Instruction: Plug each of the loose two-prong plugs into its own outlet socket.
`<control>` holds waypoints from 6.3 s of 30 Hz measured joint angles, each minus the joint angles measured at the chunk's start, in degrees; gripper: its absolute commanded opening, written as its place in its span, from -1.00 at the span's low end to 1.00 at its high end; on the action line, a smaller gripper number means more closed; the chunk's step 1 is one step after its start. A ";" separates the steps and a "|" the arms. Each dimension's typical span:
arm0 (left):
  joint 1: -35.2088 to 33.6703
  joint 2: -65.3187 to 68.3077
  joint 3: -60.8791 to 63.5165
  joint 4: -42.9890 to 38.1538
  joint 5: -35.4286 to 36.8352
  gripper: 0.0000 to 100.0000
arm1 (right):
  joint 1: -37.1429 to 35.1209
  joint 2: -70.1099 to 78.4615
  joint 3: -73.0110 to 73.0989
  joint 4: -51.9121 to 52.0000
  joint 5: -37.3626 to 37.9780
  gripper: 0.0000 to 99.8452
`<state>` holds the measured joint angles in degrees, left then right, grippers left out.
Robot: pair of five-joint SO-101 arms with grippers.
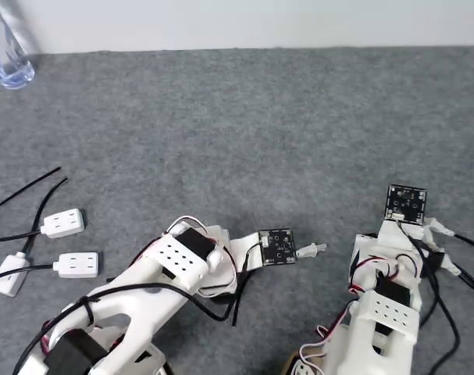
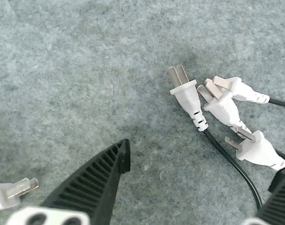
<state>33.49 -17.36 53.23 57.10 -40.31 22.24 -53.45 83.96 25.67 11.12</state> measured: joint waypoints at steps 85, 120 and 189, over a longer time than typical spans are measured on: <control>3.60 12.57 -13.63 10.46 -2.64 -0.37 | -0.26 0.00 0.00 0.00 0.44 -0.10; -2.02 9.23 -10.11 4.84 -2.90 -0.37 | -1.32 0.00 0.00 0.00 1.76 -0.10; -7.30 1.32 -1.67 -6.42 -0.09 -0.37 | -1.32 0.00 0.00 0.00 2.46 -0.10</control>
<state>26.20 -16.04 51.56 50.68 -40.40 20.92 -53.45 83.96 25.67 13.58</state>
